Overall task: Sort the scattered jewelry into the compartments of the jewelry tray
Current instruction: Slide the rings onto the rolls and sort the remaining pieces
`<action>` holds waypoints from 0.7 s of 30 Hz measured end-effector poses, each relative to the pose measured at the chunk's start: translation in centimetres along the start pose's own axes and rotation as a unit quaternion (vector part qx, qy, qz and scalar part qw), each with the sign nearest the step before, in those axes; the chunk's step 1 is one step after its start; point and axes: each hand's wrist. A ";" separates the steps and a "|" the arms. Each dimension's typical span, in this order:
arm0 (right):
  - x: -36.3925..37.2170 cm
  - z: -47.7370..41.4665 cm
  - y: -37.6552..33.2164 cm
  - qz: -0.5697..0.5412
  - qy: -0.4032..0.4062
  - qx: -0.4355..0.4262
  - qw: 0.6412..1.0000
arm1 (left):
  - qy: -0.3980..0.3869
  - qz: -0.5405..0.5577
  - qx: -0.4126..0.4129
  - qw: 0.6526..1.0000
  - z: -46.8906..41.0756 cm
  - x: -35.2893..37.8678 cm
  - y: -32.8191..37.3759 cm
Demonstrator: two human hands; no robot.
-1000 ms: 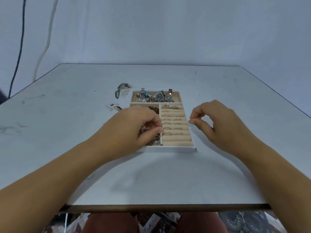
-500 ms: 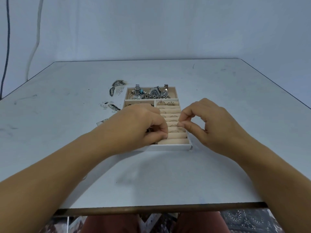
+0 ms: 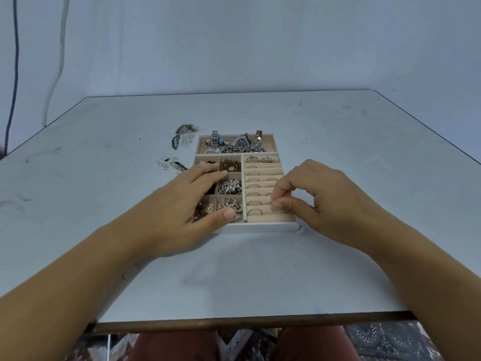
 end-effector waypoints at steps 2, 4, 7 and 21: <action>0.1 0.0 -0.1 0.002 -0.004 -0.003 1.000 | -0.001 0.004 -0.007 1.000 0.0 0.2 0.0; 0.1 -0.1 -0.1 0.007 -0.009 -0.011 1.000 | 0.004 0.001 -0.007 1.000 0.0 0.3 0.0; 0.1 -0.2 -0.3 0.016 -0.019 -0.017 1.000 | 0.006 0.002 -0.007 1.000 0.0 0.4 -0.1; -0.4 -1.1 -1.7 -0.002 -0.058 0.044 0.997 | 0.006 0.028 0.002 1.000 0.0 -0.2 -0.3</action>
Point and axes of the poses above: each hand's wrist, its own z-axis away from the middle knuckle, its own x-axis out of the palm, y = z × x, and after that the axes turned 7 degrees about x, right-handed
